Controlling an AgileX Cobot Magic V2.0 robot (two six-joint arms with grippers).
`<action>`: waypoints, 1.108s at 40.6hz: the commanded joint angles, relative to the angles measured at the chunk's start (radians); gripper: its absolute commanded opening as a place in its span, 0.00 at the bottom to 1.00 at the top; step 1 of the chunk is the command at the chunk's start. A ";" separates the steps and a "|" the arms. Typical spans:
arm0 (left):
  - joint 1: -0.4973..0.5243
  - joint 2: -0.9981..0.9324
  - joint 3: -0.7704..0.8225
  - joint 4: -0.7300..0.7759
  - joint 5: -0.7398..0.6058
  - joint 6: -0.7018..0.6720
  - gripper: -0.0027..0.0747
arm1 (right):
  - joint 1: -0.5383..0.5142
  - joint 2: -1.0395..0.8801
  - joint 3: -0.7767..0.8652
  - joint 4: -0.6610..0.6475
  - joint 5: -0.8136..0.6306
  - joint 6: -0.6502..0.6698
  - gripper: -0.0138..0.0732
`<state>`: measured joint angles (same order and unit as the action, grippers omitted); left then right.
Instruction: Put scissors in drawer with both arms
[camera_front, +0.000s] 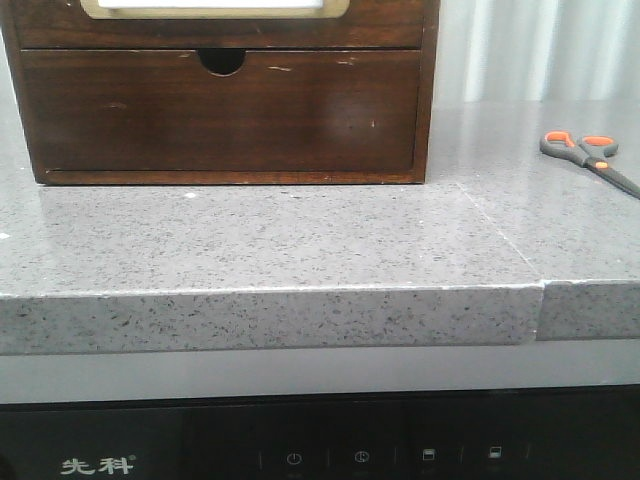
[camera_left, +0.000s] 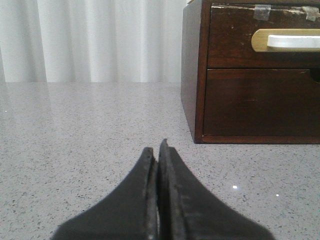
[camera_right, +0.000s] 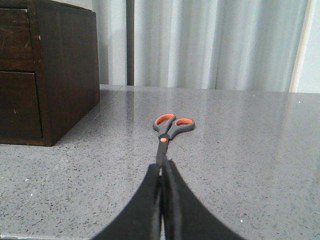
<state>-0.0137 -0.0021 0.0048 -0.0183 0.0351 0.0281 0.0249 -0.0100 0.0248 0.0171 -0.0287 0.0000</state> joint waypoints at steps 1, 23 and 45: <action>0.001 -0.019 0.024 -0.003 -0.089 -0.005 0.01 | -0.005 -0.017 0.002 -0.009 -0.081 0.000 0.08; 0.001 -0.019 0.024 -0.003 -0.089 -0.005 0.01 | -0.005 -0.017 0.002 -0.009 -0.081 0.000 0.08; 0.001 -0.019 -0.034 -0.069 -0.179 -0.008 0.01 | -0.002 -0.017 -0.103 -0.008 -0.028 0.000 0.08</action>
<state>-0.0137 -0.0021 0.0026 -0.0731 -0.0531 0.0281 0.0249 -0.0100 -0.0033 0.0171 0.0000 0.0000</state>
